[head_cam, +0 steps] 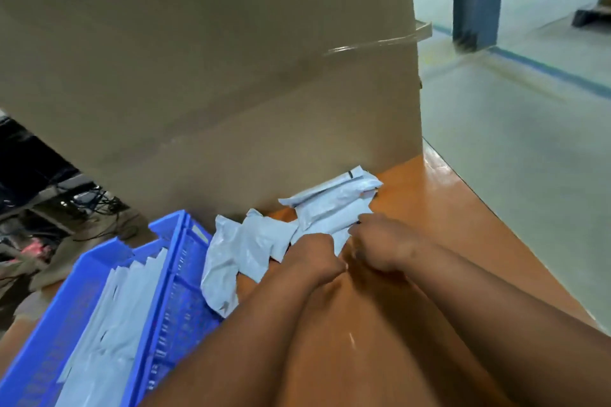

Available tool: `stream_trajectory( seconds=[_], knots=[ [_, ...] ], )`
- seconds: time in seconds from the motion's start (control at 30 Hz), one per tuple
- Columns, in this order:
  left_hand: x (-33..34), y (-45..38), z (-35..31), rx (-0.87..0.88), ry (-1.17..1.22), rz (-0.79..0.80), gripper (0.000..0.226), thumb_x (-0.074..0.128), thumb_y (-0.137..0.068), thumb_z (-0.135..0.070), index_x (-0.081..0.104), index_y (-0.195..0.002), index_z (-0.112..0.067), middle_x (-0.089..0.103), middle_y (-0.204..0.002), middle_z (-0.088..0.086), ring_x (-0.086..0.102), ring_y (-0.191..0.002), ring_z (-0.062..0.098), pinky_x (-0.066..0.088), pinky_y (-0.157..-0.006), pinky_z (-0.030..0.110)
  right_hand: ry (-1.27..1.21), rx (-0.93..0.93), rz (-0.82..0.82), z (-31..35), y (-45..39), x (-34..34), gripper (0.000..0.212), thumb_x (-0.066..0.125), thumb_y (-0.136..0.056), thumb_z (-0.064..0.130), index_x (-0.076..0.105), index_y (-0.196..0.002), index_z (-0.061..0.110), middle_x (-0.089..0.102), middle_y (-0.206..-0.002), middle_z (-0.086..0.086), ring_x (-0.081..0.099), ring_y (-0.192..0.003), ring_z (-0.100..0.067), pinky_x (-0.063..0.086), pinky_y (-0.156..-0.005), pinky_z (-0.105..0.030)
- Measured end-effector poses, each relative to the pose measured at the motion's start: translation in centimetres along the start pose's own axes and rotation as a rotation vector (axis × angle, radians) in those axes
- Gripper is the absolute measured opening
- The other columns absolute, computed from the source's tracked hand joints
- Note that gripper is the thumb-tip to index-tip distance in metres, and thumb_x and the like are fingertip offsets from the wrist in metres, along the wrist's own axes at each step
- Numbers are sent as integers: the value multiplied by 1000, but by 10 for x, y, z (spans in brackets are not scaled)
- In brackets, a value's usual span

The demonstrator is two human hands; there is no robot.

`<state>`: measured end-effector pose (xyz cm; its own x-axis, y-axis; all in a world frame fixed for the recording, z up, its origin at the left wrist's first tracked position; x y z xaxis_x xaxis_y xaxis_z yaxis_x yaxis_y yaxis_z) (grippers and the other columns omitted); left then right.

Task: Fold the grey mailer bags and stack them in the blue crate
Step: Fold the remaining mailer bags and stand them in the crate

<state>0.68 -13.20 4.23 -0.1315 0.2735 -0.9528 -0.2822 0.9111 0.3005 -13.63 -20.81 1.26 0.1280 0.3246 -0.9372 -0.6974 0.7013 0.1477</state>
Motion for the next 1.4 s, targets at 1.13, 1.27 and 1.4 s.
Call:
stream_trajectory(
  seconds=[1.13, 1.27, 1.4],
  knots=[
    [132, 173, 115, 500, 123, -196, 15, 58, -84, -13, 50, -74, -22, 54, -151, 0, 54, -129, 18, 39, -95, 21, 35, -186, -9, 27, 79, 74, 87, 36, -79, 99, 52, -144, 44, 47, -148, 16, 42, -138, -15, 30, -119, -47],
    [140, 182, 117, 498, 163, -173, 15, 57, -84, -12, 48, -76, -22, 48, -158, -2, 51, -137, 20, 49, -101, 33, 163, -293, 66, 66, 87, 81, 95, 49, -70, 94, 52, -146, 35, 53, -137, 11, 51, -125, -18, 35, -115, -47],
    [146, 189, 126, 563, 198, -162, 30, 58, -83, -8, 38, -79, -30, 48, -161, 0, 43, -150, 20, 35, -120, 28, 176, -228, 63, 69, 75, 73, 87, 51, -70, 80, 52, -144, 35, 52, -137, 5, 52, -128, -22, 43, -109, -45]
  ],
)
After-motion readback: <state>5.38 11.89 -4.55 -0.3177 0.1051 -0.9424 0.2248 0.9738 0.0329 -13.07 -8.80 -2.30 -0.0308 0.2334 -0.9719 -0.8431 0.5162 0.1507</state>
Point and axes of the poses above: each hand's wrist, its own y-axis away from the middle knuckle, its own x-axis out of the palm, z = x × y, the point moved 3 cm from there along -y, towards the middle knuckle
